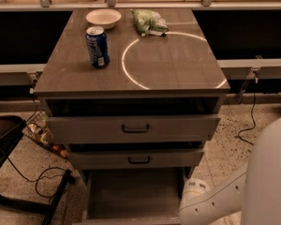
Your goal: Close bottom drawer
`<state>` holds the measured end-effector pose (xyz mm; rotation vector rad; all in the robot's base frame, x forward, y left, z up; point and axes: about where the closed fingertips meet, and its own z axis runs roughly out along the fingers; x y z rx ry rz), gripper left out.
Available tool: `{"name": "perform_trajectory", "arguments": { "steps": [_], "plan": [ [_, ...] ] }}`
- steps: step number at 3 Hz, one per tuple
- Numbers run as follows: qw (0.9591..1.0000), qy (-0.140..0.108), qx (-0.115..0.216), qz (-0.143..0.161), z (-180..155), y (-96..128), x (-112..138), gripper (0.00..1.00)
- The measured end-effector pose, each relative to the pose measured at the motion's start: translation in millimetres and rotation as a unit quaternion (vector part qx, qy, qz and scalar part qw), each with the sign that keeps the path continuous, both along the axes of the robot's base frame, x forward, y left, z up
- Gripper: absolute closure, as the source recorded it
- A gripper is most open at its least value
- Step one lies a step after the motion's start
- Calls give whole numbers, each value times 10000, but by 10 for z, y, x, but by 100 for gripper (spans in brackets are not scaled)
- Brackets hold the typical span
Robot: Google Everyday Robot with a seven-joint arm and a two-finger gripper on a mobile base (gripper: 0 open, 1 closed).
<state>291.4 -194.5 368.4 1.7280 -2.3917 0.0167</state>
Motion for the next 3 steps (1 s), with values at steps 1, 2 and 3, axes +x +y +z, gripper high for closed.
{"name": "perform_trajectory", "arguments": {
  "steps": [1, 2, 3],
  "plan": [
    [10000, 1, 0, -2, 1, 0, -1, 100],
    [9996, 123, 245, 68, -207, 137, -10, 100],
    [9970, 189, 737, 155, -714, 434, -63, 100]
  ]
}}
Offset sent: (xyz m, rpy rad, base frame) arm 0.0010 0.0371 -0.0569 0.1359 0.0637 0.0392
